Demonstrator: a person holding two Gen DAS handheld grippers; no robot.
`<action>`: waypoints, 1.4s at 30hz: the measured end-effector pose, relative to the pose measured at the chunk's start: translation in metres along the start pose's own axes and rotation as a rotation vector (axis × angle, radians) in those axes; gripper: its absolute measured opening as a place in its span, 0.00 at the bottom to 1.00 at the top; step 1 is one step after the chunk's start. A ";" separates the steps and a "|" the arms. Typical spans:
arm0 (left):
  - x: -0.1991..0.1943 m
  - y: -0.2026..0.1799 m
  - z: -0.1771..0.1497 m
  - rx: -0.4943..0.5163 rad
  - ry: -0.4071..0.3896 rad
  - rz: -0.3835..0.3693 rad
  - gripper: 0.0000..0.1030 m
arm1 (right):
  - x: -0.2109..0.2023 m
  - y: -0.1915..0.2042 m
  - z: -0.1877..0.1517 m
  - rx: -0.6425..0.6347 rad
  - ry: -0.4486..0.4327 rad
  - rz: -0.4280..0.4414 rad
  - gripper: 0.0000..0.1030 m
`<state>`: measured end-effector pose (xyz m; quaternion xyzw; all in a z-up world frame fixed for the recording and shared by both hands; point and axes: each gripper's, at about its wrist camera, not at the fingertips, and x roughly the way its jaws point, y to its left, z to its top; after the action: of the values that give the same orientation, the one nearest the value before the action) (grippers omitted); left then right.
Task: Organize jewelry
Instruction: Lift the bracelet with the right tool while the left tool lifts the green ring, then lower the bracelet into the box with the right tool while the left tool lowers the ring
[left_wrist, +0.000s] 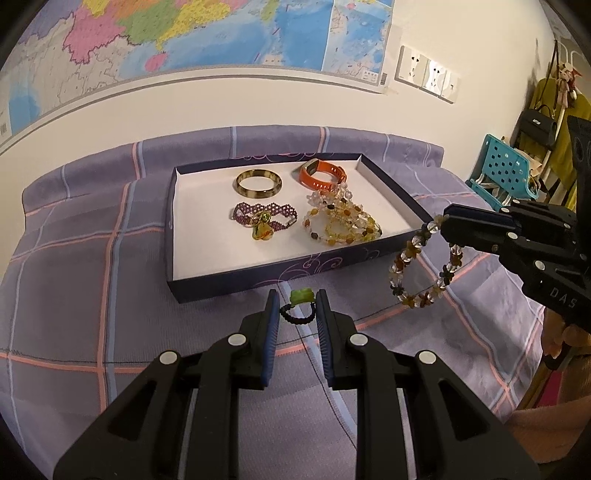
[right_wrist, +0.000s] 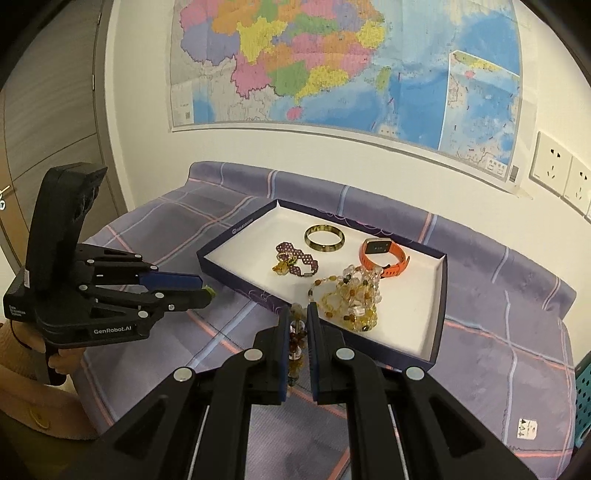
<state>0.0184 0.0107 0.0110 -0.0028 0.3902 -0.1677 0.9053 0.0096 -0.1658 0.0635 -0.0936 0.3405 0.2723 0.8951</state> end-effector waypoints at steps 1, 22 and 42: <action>0.000 -0.001 0.001 0.001 -0.001 0.001 0.20 | -0.001 0.000 0.001 -0.001 -0.003 -0.001 0.07; -0.003 0.002 0.024 0.010 -0.042 0.014 0.20 | -0.008 -0.006 0.024 -0.018 -0.054 -0.016 0.07; 0.005 0.003 0.044 0.029 -0.061 0.038 0.20 | 0.000 -0.021 0.042 -0.004 -0.074 -0.030 0.07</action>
<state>0.0534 0.0064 0.0381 0.0127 0.3597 -0.1560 0.9198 0.0448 -0.1689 0.0943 -0.0902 0.3052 0.2626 0.9109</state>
